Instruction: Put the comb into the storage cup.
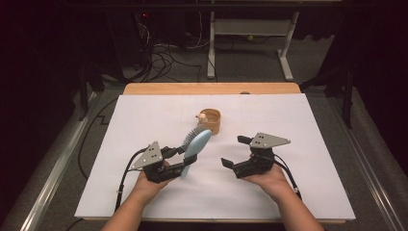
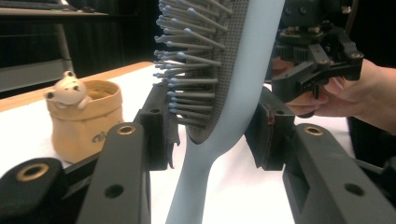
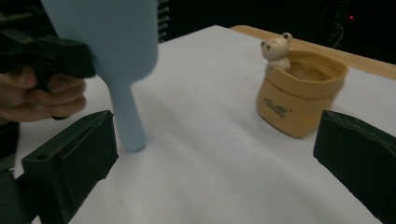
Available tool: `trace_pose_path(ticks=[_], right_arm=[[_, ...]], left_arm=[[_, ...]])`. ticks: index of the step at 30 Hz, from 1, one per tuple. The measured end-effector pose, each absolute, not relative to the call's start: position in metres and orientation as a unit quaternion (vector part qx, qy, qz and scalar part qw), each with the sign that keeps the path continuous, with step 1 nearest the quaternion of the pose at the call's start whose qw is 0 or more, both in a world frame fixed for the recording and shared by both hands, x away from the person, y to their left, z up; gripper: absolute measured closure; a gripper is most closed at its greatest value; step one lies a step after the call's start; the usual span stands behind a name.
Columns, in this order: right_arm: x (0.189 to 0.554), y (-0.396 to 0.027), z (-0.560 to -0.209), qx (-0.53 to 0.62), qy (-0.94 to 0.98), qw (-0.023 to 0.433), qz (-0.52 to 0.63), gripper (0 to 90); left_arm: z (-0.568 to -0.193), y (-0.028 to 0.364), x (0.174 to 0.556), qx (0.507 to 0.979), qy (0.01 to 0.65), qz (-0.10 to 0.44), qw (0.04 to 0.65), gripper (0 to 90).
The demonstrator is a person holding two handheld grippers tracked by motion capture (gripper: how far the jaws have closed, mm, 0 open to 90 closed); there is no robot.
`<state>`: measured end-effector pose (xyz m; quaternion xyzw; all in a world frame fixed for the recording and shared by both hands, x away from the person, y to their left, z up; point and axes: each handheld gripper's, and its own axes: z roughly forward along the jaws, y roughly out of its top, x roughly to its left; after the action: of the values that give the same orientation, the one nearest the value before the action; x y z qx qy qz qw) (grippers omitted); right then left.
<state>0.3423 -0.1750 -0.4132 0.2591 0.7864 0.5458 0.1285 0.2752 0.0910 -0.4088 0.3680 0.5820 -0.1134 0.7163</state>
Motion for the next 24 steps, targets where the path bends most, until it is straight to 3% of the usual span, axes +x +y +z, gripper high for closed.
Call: trace_pose_path(ticks=[15,24], right_arm=[[0.341,-0.157,-0.39,0.196,0.779,0.097,0.588,2.7],[0.34,-0.151,-0.384,0.171,0.775,0.094,0.601,11.0]], left_arm=[[-0.408,0.087,0.268,0.392,0.566,-0.136,0.713,56.9],[-0.409,0.086,0.265,0.402,0.561,-0.148,0.708,56.9]])
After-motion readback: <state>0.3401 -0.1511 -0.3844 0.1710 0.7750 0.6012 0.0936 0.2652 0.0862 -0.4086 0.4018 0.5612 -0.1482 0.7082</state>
